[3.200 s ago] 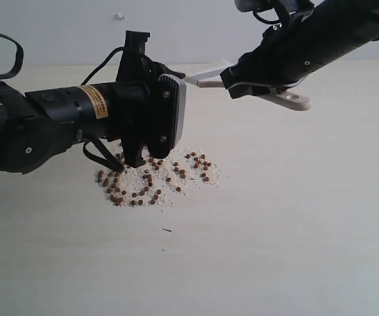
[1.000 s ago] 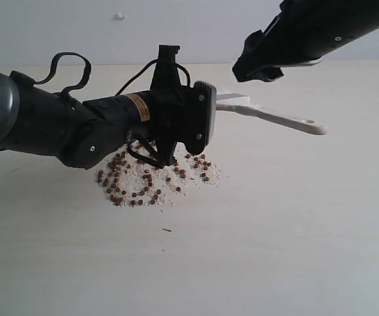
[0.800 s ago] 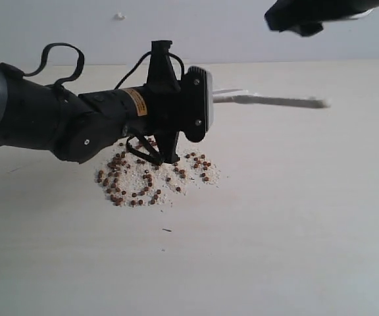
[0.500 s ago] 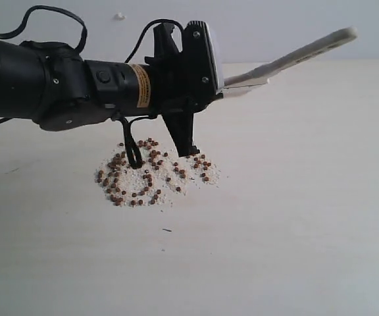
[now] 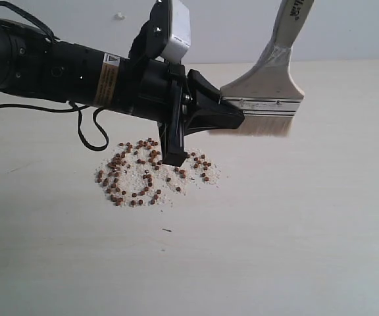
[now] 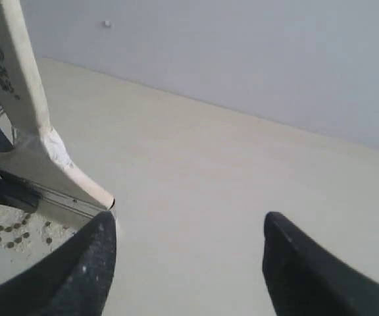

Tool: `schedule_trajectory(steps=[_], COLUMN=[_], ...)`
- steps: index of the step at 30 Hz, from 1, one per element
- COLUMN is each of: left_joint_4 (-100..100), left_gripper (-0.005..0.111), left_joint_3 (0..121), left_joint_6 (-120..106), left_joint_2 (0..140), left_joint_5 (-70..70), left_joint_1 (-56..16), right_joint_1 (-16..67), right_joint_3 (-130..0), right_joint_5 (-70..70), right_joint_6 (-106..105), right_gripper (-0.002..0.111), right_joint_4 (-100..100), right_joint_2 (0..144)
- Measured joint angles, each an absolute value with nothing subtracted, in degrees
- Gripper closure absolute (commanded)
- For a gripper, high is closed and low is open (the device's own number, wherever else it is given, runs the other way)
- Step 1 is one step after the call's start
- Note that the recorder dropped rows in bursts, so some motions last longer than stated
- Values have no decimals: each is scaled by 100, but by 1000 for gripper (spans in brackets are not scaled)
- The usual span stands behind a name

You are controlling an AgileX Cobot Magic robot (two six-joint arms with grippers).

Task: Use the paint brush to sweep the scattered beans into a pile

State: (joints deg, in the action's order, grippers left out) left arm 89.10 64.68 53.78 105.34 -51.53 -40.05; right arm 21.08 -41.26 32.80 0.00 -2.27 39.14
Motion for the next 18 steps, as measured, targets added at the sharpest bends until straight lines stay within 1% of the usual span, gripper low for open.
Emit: schedule_trajectory(steps=[5, 9, 14, 18], left_joint_4=[8632, 8228, 7905, 7798], left_gripper=[107, 107, 107, 107], left_joint_3=[6503, 6503, 6503, 6503], left_joint_6=[5456, 5485, 5684, 5855], left_joint_2=[10534, 10534, 10534, 10534], left_joint_5=[-5132, -4929, -4884, -4700], left_joint_1=[-4005, -4005, -4005, -4005], right_joint_1=[2108, 2108, 2108, 2108], right_joint_3=[-4116, -3884, -3158, -2839], right_joint_5=[3540, 3276, 2221, 1507], right_joint_6=[0, -308, -1566, -3444], right_gripper=[46, 46, 46, 46], right_joint_4=[150, 1116, 2900, 4235], right_joint_2=[3914, 4004, 4283, 4355])
